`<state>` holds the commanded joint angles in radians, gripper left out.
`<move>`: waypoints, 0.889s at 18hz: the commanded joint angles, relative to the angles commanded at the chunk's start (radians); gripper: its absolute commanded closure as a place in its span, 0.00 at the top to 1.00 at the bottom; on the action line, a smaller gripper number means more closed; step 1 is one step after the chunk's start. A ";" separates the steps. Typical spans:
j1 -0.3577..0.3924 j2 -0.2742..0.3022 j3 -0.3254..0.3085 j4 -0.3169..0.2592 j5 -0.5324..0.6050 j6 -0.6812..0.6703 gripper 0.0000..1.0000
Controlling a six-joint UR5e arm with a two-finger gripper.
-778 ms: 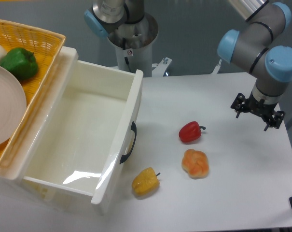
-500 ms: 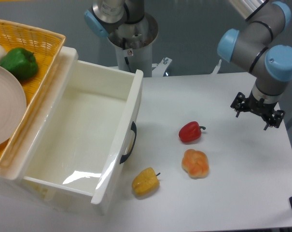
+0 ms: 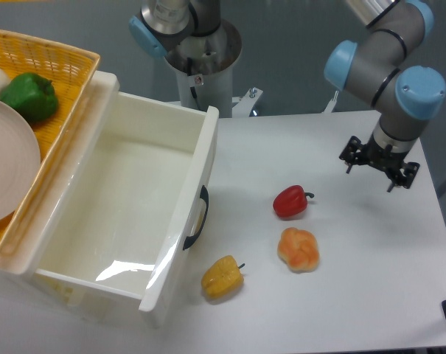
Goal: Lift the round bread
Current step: 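Move the open gripper toward the round orange bread roll, then lower the gripper over the bread roll and close on it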
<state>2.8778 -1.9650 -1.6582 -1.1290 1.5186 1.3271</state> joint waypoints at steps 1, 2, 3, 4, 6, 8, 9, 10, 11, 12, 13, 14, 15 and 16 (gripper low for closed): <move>-0.006 -0.002 -0.002 -0.005 0.005 -0.024 1.00; -0.009 0.000 -0.005 -0.008 0.003 -0.051 1.00; -0.014 0.000 -0.012 -0.006 0.003 -0.077 1.00; -0.021 -0.003 -0.014 -0.006 0.003 -0.109 1.00; -0.031 -0.006 -0.014 -0.003 0.002 -0.187 1.00; -0.037 -0.014 0.000 0.000 -0.006 -0.273 1.00; -0.043 -0.026 0.020 0.002 -0.008 -0.325 1.00; -0.052 -0.041 0.046 0.002 -0.008 -0.371 1.00; -0.064 -0.054 0.069 0.002 -0.006 -0.405 1.00; -0.074 -0.067 0.089 0.005 -0.006 -0.442 1.00; -0.084 -0.077 0.104 0.015 -0.006 -0.484 1.00; -0.104 -0.089 0.113 0.032 -0.008 -0.524 1.00; -0.129 -0.106 0.121 0.047 -0.006 -0.557 1.00; -0.149 -0.115 0.121 0.057 -0.006 -0.586 1.00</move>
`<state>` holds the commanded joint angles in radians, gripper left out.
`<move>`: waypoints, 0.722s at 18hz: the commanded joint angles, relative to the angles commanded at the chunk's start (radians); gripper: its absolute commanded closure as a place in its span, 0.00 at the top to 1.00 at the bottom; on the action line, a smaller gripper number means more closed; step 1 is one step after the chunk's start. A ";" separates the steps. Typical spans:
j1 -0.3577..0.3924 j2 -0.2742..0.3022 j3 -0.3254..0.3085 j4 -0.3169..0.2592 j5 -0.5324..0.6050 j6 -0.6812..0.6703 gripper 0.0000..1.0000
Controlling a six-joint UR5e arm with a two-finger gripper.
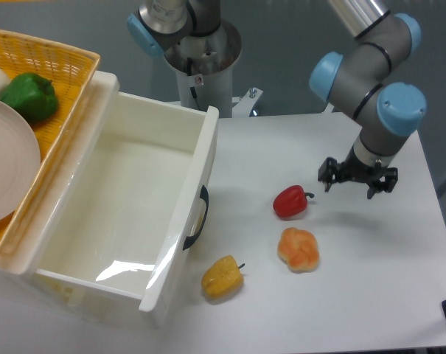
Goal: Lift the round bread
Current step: 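Lower the gripper over the bread roll and close on it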
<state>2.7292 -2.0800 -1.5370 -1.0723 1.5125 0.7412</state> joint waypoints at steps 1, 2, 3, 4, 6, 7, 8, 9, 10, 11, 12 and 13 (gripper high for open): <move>-0.015 -0.006 0.000 0.011 0.000 -0.025 1.00; -0.031 -0.017 0.003 0.017 0.000 -0.042 1.00; -0.045 -0.025 0.005 0.018 0.000 -0.049 1.00; -0.052 -0.031 0.005 0.017 0.002 -0.052 1.00; -0.066 -0.043 0.003 0.017 0.002 -0.060 1.00; -0.068 -0.049 0.000 0.017 0.002 -0.068 1.00; -0.077 -0.060 0.000 0.018 0.002 -0.069 0.97; -0.078 -0.068 0.000 0.019 0.002 -0.069 0.96; -0.078 -0.075 0.003 0.020 0.002 -0.071 0.95; -0.080 -0.081 0.005 0.020 0.002 -0.071 0.95; -0.083 -0.086 0.005 0.020 0.002 -0.071 0.95; -0.091 -0.095 0.008 0.020 0.002 -0.072 0.95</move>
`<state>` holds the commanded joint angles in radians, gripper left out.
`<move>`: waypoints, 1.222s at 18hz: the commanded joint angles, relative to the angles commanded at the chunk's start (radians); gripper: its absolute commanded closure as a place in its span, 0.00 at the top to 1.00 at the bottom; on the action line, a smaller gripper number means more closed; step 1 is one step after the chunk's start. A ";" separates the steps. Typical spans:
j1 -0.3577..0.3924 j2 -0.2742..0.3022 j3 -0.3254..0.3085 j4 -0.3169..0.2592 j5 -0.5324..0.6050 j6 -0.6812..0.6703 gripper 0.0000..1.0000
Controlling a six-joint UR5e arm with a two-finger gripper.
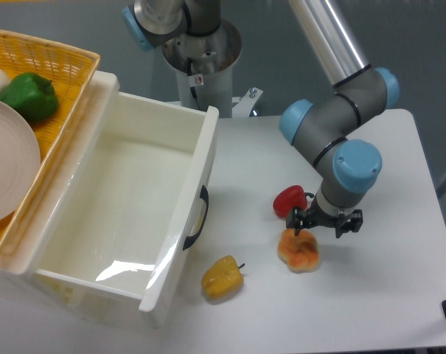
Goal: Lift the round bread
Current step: 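Lower the gripper over the bread roll and close on it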
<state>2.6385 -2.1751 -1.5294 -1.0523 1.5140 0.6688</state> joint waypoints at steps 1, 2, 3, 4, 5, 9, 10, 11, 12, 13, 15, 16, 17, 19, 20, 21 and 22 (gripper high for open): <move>-0.003 -0.005 0.002 0.000 0.000 0.000 0.95; -0.009 -0.014 0.005 0.000 0.000 -0.002 0.95; -0.012 -0.021 0.008 0.000 0.002 -0.012 0.93; -0.015 -0.026 0.009 0.000 0.002 -0.024 0.88; -0.017 -0.029 0.009 0.000 0.002 -0.034 0.81; -0.018 -0.028 0.011 0.000 0.000 -0.060 0.51; -0.017 -0.026 0.011 0.000 0.000 -0.058 0.37; -0.017 -0.023 0.011 0.000 0.000 -0.057 0.25; -0.017 -0.020 0.012 0.000 -0.002 -0.052 0.13; -0.015 -0.017 0.014 0.000 -0.002 -0.051 0.03; -0.014 -0.011 0.017 -0.002 -0.002 -0.049 0.00; -0.014 -0.005 0.020 -0.002 0.000 -0.046 0.00; -0.014 0.000 0.020 -0.002 0.005 -0.041 0.00; -0.012 0.012 0.022 -0.002 0.006 -0.038 0.00; -0.012 0.017 0.025 -0.003 0.006 -0.038 0.00; -0.012 0.021 0.029 -0.003 0.008 -0.038 0.00; -0.011 0.024 0.038 -0.003 0.015 -0.038 0.00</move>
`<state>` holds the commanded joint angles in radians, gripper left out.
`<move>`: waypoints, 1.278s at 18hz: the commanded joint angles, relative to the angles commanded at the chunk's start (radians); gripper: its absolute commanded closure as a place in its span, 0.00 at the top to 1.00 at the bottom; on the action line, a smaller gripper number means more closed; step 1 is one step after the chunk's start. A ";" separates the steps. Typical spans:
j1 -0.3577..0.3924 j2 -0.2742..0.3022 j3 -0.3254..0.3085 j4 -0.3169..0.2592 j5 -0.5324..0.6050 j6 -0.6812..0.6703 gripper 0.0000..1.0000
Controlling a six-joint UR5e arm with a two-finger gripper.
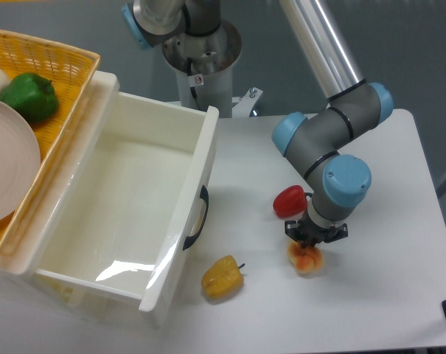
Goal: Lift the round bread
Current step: 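Lower the gripper over the bread roll and close on it, then lift the held bread roll up and away from the red pepper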
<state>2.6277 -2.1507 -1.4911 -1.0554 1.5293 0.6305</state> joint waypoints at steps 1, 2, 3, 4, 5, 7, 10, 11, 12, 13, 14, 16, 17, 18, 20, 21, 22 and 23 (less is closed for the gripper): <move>0.000 0.006 0.008 -0.002 0.027 0.002 0.00; 0.000 0.012 0.017 -0.002 0.057 0.017 0.00; 0.003 0.023 0.023 -0.003 0.077 0.056 0.00; 0.005 0.032 0.026 -0.005 0.084 0.117 0.00; 0.009 0.040 0.034 -0.005 0.087 0.174 0.00; 0.032 0.055 0.055 -0.014 0.089 0.248 0.00; 0.061 0.066 0.083 -0.023 0.086 0.435 0.00; 0.072 0.066 0.094 -0.029 0.081 0.496 0.00; 0.080 0.066 0.110 -0.043 0.081 0.543 0.00; 0.081 0.066 0.133 -0.055 0.083 0.567 0.00; 0.086 0.064 0.153 -0.055 0.080 0.574 0.00; 0.097 0.064 0.189 -0.066 0.068 0.578 0.00; 0.098 0.066 0.192 -0.075 0.063 0.578 0.00; 0.098 0.068 0.195 -0.080 0.063 0.587 0.00; 0.100 0.081 0.198 -0.089 0.064 0.594 0.00; 0.107 0.087 0.198 -0.113 0.068 0.600 0.00; 0.112 0.098 0.198 -0.151 0.069 0.632 0.00; 0.121 0.110 0.198 -0.185 0.069 0.685 0.00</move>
<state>2.7488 -2.0403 -1.2931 -1.2406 1.5984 1.3156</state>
